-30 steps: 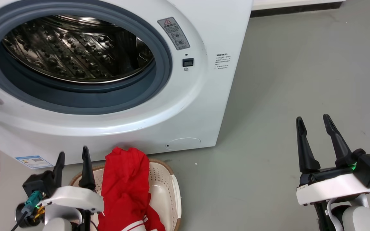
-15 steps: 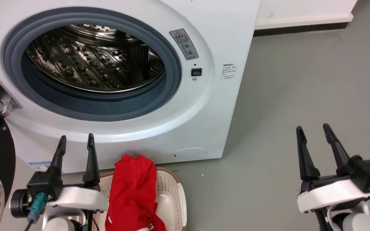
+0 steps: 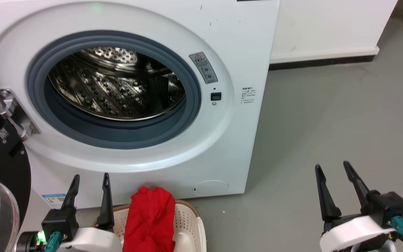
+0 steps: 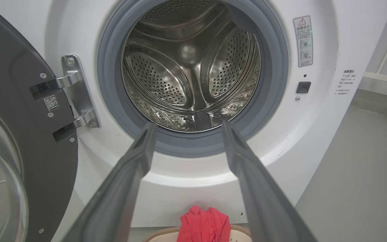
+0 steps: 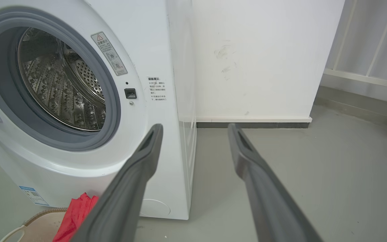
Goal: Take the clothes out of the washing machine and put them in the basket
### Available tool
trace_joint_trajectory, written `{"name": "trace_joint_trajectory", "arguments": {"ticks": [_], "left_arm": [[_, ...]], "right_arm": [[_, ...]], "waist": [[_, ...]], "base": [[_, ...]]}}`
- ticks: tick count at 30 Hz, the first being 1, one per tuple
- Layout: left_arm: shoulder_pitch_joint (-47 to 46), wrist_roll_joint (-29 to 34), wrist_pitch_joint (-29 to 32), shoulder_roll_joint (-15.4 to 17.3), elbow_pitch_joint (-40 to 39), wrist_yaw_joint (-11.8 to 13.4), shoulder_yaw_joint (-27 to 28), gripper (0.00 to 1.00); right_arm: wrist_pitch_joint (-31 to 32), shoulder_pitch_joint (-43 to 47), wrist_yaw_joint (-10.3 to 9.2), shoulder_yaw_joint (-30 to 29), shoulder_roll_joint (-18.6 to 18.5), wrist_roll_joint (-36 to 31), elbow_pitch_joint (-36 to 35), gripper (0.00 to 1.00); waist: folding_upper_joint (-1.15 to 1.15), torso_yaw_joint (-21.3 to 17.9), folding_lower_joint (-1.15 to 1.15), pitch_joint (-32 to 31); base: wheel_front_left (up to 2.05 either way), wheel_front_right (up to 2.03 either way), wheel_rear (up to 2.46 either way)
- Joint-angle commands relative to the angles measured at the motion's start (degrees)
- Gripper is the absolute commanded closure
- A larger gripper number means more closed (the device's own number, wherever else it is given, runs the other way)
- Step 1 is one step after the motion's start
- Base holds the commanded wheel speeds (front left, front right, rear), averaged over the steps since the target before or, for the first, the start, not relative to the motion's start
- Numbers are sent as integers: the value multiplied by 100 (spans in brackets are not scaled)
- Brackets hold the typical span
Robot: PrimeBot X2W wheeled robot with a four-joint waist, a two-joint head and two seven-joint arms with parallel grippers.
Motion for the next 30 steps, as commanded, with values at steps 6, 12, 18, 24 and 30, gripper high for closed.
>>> {"name": "trace_joint_trajectory", "arguments": {"ticks": [6,12,18,24,30], "left_arm": [[211,39,111,109,-32,43,24,0],[262,14,186,188,-19,58,33,0],[275,8,253,215,-69,110,10,0],[287,-12,291,209,-118,155,-29,0],[274,-51,275,232,-96,176,-55,0]], "right_arm": [[73,208,-2,-27,2,-140,-100,0],[100,265,-2,-64,2,-179,-168,0],[119,234,-2,-79,2,-187,-199,0],[129,217,-2,-86,2,-195,-221,0],[133,216,-2,-83,2,-156,-223,0]], "waist": [[0,33,1,-171],[0,62,1,-214],[0,60,1,-200],[0,59,1,-197],[0,75,1,-196]], "base": [[0,0,0],[0,0,0],[0,0,0],[0,0,0],[0,0,0]]}}
